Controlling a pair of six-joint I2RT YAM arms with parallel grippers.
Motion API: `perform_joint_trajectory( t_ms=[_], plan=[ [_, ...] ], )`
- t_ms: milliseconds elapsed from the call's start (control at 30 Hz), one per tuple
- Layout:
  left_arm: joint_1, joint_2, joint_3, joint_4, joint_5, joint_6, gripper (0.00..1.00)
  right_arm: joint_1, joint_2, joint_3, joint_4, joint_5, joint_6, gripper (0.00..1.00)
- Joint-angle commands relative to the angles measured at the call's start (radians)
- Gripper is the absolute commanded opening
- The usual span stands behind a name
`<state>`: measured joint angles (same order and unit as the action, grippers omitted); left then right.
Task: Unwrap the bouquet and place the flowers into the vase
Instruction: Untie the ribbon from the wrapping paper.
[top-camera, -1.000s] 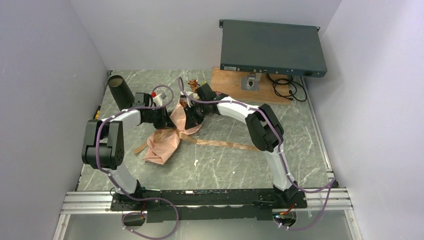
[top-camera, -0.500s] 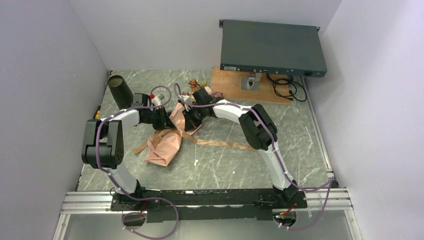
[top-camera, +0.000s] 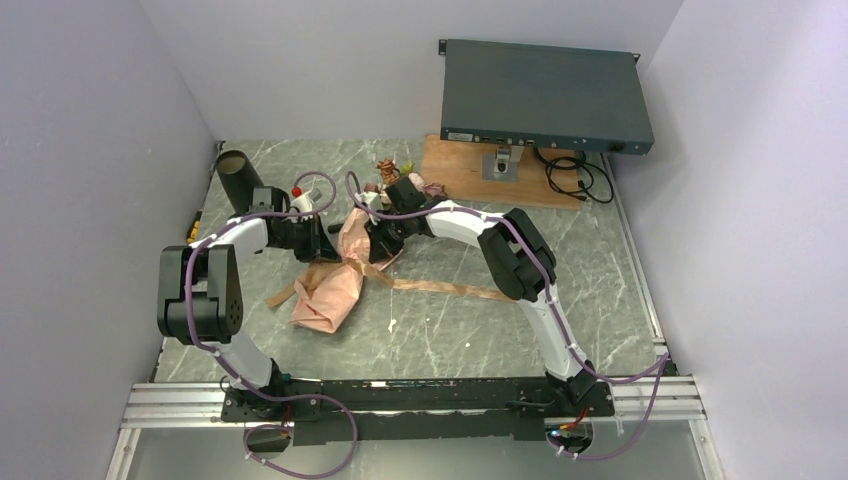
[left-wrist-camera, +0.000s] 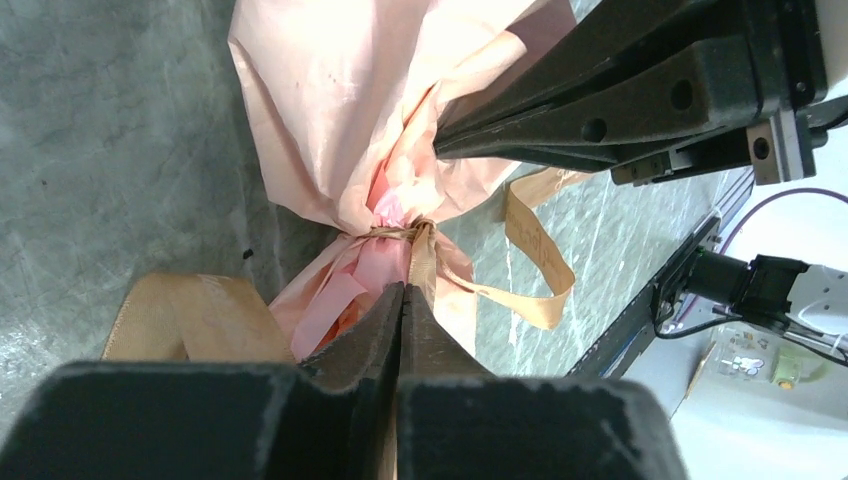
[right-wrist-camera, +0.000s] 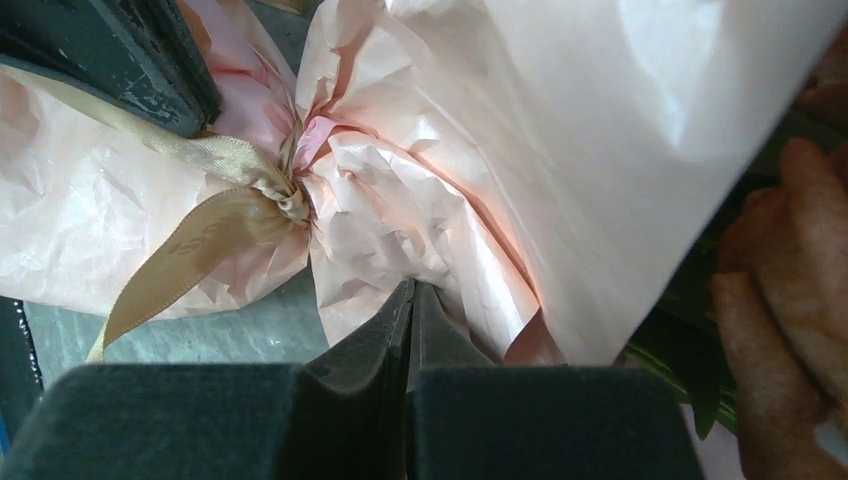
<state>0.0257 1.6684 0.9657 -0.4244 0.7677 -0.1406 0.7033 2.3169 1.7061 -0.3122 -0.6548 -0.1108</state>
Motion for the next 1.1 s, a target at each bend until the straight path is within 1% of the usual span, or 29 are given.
perform_joint_trajectory(
  t_ms=[0, 100, 200, 267, 300, 367, 467, 567, 700, 767, 867, 933, 967, 1000, 1067],
  plan=[
    [0.002, -0.032, 0.024, -0.033, 0.028, 0.071, 0.04, 0.001, 0.015, -0.050, -0.138, 0.077, -0.070, 0.06],
    [0.000, -0.027, 0.013, -0.011, 0.030, 0.054, 0.00, 0.001, -0.054, -0.045, -0.143, 0.004, -0.053, 0.22],
    [-0.004, -0.015, 0.012, 0.000, 0.017, 0.042, 0.00, 0.001, -0.112, -0.007, -0.164, -0.064, -0.013, 0.37],
    [-0.010, -0.004, 0.014, 0.002, 0.007, 0.040, 0.00, 0.001, -0.142, 0.019, -0.171, -0.081, 0.012, 0.45],
    [-0.011, -0.002, 0.013, 0.007, 0.006, 0.035, 0.00, 0.001, -0.155, 0.030, -0.170, -0.087, 0.027, 0.47],
    [-0.015, 0.006, 0.011, 0.012, -0.003, 0.021, 0.00, 0.001, -0.170, 0.053, -0.162, -0.097, 0.055, 0.51],
    [-0.018, 0.018, 0.010, 0.012, -0.018, 0.007, 0.00, 0.001, -0.179, 0.079, -0.143, -0.117, 0.106, 0.52],
    [-0.018, 0.025, 0.007, 0.015, -0.022, -0.005, 0.00, 0.003, -0.177, 0.084, -0.102, -0.149, 0.186, 0.56],
    [-0.018, 0.033, 0.008, 0.019, -0.030, -0.025, 0.00, 0.017, -0.145, 0.092, -0.104, -0.168, 0.190, 0.62],
    [-0.018, 0.042, 0.011, 0.019, -0.032, -0.034, 0.00, 0.026, -0.128, 0.088, -0.116, -0.164, 0.173, 0.63],
    [-0.018, 0.049, 0.011, 0.020, -0.032, -0.041, 0.00, 0.028, -0.092, 0.082, -0.155, -0.140, 0.134, 0.61],
    [-0.018, 0.053, 0.012, 0.014, -0.036, -0.040, 0.00, 0.028, -0.076, 0.078, -0.192, -0.125, 0.084, 0.52],
    [-0.018, 0.056, 0.015, 0.009, -0.037, -0.037, 0.00, 0.028, -0.076, 0.067, -0.206, -0.113, 0.061, 0.46],
    [-0.018, 0.059, 0.017, 0.006, -0.039, -0.037, 0.00, 0.028, -0.080, 0.048, -0.214, -0.104, 0.044, 0.37],
    [-0.018, 0.064, 0.020, 0.001, -0.046, -0.037, 0.00, 0.024, -0.102, 0.005, -0.230, -0.094, 0.006, 0.10]
  ],
)
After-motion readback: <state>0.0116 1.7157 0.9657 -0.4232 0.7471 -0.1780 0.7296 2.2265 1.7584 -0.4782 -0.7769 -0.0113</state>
